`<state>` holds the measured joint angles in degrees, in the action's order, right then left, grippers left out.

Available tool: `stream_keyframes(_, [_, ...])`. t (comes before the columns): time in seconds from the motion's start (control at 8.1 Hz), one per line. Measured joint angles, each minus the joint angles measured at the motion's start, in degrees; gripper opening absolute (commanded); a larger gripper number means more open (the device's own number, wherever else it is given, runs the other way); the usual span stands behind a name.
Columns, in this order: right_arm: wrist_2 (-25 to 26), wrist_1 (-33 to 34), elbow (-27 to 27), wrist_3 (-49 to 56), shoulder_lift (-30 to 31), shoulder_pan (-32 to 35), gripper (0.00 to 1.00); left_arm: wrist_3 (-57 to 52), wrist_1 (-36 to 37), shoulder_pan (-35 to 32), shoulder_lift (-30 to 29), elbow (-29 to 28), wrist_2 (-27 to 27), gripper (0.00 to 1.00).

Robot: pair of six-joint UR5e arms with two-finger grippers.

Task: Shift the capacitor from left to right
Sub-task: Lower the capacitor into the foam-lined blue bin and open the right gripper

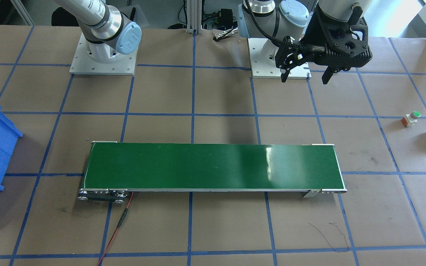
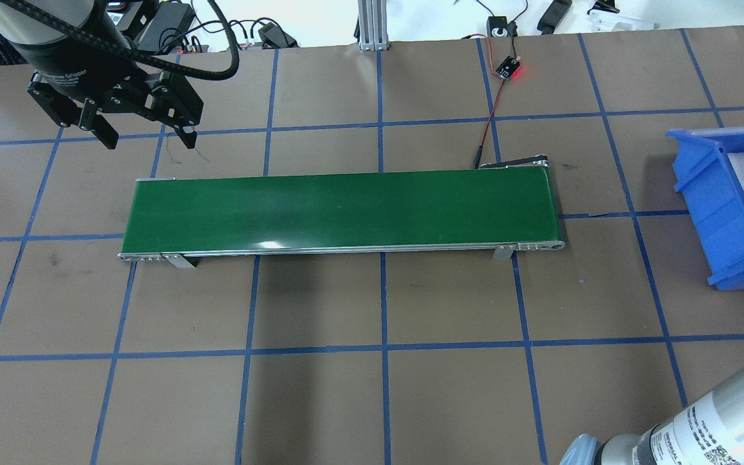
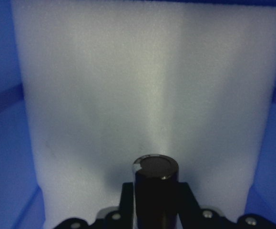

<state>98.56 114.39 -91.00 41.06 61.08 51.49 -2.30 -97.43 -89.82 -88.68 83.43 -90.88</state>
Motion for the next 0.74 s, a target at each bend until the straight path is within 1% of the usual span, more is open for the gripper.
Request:
stream_keyframes(0.12, [0.00,-0.03,-0.02,0.49,0.13,-0.02,1.00,0.01,0.02,0.00,0.00,-0.01,0.00,1.00])
stream_keyframes(0.37, [0.10,-0.09,0.01,1.94,0.79,-0.07,1.00,0.01,-0.02,0.00,0.00,0.04,0.00,1.00])
stream_keyframes(0.49, [0.44,-0.32,0.02,3.11,2.20,-0.08,1.00,0.01,-0.03,0.00,0.00,0.06,0.00,1.00])
stream_keyframes(0.74, [0.84,-1.96,0.03,5.78,7.17,-0.12,1.00,0.02,-0.04,0.00,-0.07,0.06,0.00,1.00])
